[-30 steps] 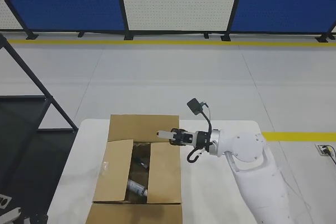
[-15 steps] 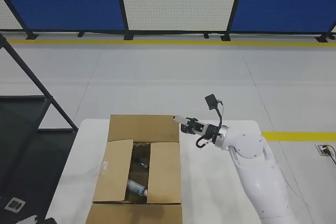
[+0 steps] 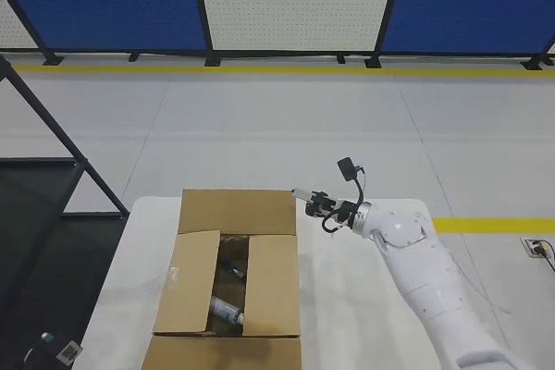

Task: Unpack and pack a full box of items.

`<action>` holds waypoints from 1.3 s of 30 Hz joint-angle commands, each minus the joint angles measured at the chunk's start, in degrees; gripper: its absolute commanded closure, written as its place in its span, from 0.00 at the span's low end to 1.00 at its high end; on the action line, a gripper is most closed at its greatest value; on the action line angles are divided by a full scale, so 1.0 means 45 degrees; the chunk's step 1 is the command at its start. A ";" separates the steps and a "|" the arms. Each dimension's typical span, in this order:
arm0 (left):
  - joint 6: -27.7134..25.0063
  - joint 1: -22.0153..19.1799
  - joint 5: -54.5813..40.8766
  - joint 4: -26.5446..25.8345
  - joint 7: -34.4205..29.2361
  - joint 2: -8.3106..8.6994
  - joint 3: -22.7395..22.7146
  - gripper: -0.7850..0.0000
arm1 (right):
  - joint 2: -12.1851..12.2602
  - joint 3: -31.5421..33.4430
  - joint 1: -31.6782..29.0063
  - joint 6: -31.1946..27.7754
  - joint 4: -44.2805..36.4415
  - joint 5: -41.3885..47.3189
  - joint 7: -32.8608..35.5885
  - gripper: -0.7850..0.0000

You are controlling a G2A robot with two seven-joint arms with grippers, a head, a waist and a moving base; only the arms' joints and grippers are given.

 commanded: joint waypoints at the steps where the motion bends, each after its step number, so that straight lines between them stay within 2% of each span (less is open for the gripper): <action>1: -0.0005 -0.0020 -0.0059 0.0035 0.0000 0.0045 0.0131 0.00 | -0.0156 -0.0240 0.0248 -0.0236 0.0595 0.0224 0.0002 0.00; 9: 0.0208 -0.0459 0.0143 0.0302 0.0223 0.0144 0.0833 0.00 | -0.0753 -0.0795 0.0814 -0.1022 0.1922 0.1479 0.0619 0.00; 14: 0.0368 -0.0605 -0.0451 0.0243 0.0063 0.0171 0.0983 0.00 | -0.0915 -0.0737 0.1050 -0.1795 0.2326 0.2420 0.1241 0.00; 22: 0.0635 -0.0687 -0.1438 0.0357 0.0309 0.0183 0.0928 0.00 | -0.0876 -0.0584 0.1397 -0.2715 0.2388 0.3015 0.1558 0.00; 28: 0.0960 -0.0701 -0.2256 0.0467 0.0668 0.0164 0.0920 0.00 | -0.0774 -0.0439 0.1520 -0.3183 0.2109 0.3558 0.2417 0.00; 36: 0.1535 -0.0945 -0.3450 0.0634 0.1563 0.0111 0.1073 0.00 | -0.0666 -0.0577 0.1454 -0.3045 0.1569 0.3706 0.3344 0.00; 39: 0.1674 -0.1002 -0.3387 0.0534 0.1469 0.0132 0.1119 0.00 | -0.0635 -0.0654 0.1369 -0.2984 0.1412 0.3695 0.3404 0.00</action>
